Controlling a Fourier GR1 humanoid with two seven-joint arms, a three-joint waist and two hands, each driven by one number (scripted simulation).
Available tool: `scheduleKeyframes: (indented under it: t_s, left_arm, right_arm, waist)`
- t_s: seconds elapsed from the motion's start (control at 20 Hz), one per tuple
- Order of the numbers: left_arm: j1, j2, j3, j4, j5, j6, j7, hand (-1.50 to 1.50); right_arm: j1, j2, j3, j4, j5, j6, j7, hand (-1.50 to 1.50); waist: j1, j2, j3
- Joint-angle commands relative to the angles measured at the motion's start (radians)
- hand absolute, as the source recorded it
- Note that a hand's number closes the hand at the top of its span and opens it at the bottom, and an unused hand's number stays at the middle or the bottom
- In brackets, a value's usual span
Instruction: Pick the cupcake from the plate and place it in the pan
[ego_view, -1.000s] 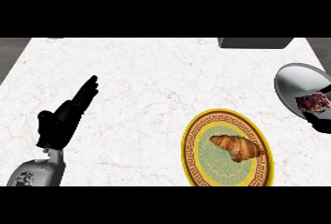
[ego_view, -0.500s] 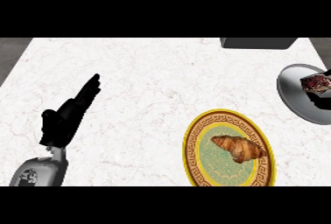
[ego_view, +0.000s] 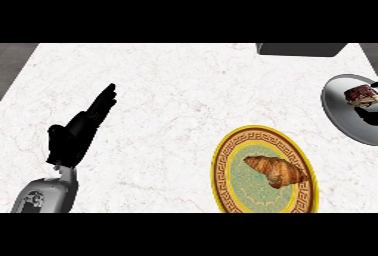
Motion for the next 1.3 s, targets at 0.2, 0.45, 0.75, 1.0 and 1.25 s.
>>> scheduleKeyframes:
  t_s: [0.2,0.45,0.75,1.0,1.25]
  left_arm:
    - [-0.027,-0.022,-0.019,-0.005,-0.005,0.002,0.027,0.00]
    - [-0.024,-0.033,-0.033,-0.002,-0.030,0.018,0.010,0.00]
    - [-0.019,0.008,0.013,0.011,0.003,-0.016,-0.007,0.00]
    - [-0.035,-0.023,-0.005,0.019,-0.013,0.009,0.001,0.00]
    - [-0.022,0.009,0.018,0.005,0.004,-0.017,0.009,0.00]
  right_arm:
    - [-0.116,0.001,0.037,0.169,0.056,0.111,0.141,-1.50]
    - [-0.130,-0.019,-0.070,0.173,-0.057,0.212,0.033,-1.50]
    - [-0.131,-0.038,-0.224,0.179,-0.216,0.315,-0.058,-1.50]
    - [-0.084,-0.085,-0.272,0.228,-0.272,0.537,-0.077,-1.50]
    - [-0.001,-0.165,-0.285,0.219,-0.288,0.719,-0.168,-1.50]
  waist:
    - [0.029,0.009,0.003]
    - [0.024,0.013,0.006]
    - [0.019,0.016,0.008]
    - [0.007,0.016,0.008]
    - [0.002,0.011,0.008]
